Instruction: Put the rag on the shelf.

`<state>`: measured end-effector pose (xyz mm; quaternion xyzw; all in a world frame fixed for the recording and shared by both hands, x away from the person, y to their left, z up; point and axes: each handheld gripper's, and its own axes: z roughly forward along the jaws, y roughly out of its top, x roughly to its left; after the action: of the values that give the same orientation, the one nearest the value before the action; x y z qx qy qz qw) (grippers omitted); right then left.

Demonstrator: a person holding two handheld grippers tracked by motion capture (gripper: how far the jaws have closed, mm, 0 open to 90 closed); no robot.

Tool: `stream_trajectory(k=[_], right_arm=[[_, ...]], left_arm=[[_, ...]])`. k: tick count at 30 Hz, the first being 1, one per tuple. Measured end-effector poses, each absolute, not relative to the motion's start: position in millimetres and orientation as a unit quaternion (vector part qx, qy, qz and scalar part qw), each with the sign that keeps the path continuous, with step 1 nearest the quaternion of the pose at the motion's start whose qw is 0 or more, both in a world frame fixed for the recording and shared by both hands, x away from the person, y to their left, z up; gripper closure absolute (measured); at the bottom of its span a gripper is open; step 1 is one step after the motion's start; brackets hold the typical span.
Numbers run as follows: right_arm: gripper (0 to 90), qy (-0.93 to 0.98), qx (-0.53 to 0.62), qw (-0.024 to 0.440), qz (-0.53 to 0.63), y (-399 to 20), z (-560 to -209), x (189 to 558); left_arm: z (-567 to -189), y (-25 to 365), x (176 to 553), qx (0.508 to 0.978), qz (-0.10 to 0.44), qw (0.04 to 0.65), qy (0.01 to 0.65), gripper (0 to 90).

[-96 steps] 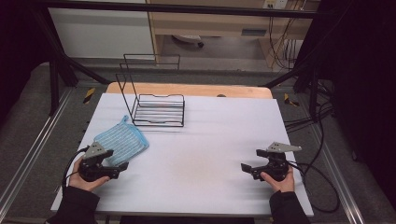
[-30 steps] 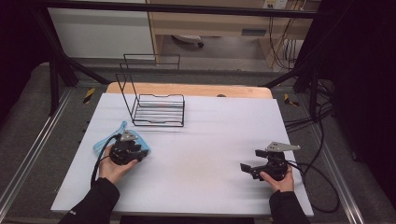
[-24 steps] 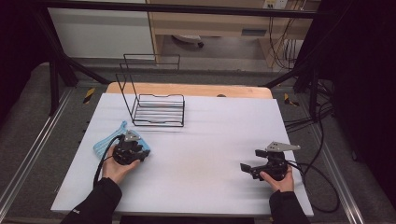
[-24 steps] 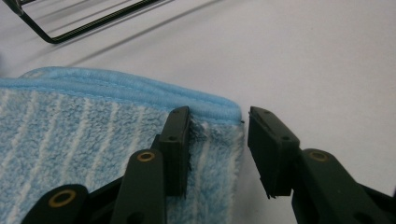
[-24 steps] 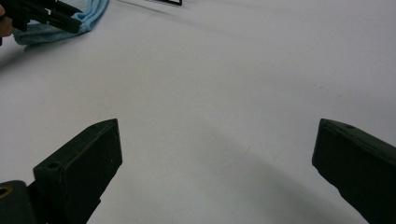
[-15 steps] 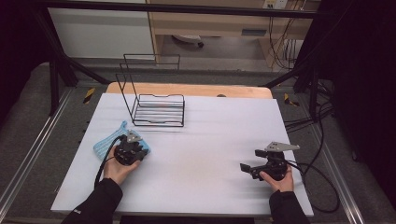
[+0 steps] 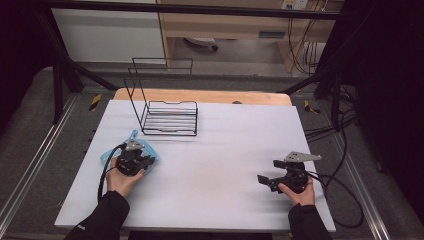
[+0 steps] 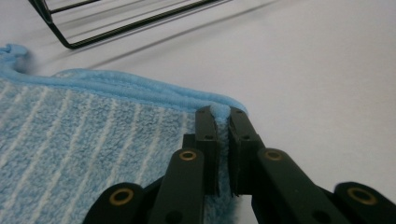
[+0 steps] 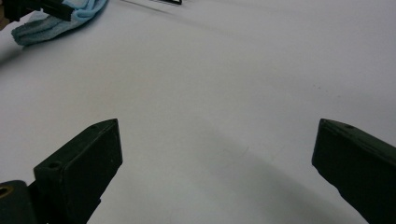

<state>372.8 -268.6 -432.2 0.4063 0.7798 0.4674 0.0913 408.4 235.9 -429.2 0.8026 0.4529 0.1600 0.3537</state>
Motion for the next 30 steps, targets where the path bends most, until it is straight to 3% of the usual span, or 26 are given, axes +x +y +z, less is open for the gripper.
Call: stream_trajectory(k=[16,30], right_arm=[[2.3,0.78,0.406,0.091,0.468,-269,-432,373],[2.3,0.781,0.407,0.092,0.465,-268,-432,373]], left_arm=[[-421,193,380,0.819,0.103,0.408,0.391,84.1],[-427,145,367,0.843,0.081,0.411,0.337,84.0]])
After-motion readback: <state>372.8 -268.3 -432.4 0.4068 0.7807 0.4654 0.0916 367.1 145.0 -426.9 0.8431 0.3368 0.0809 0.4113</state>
